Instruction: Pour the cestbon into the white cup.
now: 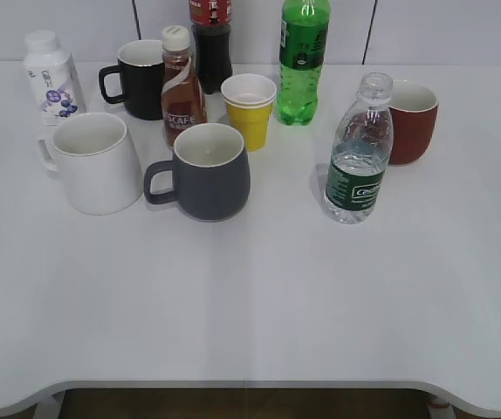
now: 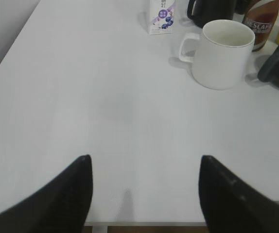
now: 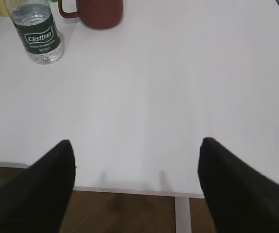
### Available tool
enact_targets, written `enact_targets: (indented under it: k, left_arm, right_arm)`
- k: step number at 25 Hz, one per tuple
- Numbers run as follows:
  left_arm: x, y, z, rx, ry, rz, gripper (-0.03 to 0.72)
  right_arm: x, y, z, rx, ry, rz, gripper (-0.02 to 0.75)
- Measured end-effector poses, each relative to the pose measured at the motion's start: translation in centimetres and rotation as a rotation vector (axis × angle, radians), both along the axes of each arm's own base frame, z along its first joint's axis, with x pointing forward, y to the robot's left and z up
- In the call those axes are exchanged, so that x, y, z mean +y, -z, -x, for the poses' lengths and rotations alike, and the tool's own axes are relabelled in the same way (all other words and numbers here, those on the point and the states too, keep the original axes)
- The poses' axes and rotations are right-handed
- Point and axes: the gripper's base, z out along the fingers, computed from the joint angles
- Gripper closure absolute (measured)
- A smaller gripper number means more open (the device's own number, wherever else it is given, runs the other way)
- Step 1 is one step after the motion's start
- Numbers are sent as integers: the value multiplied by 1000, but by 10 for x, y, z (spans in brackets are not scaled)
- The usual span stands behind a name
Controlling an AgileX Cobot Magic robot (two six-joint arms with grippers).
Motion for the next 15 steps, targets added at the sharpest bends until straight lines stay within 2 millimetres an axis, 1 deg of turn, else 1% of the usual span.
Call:
enact_targets:
  k: [15]
  left_arm:
    - [0, 0, 0, 0, 5, -2, 177]
  right_arm:
    - [0, 0, 0, -3, -1, -1, 148]
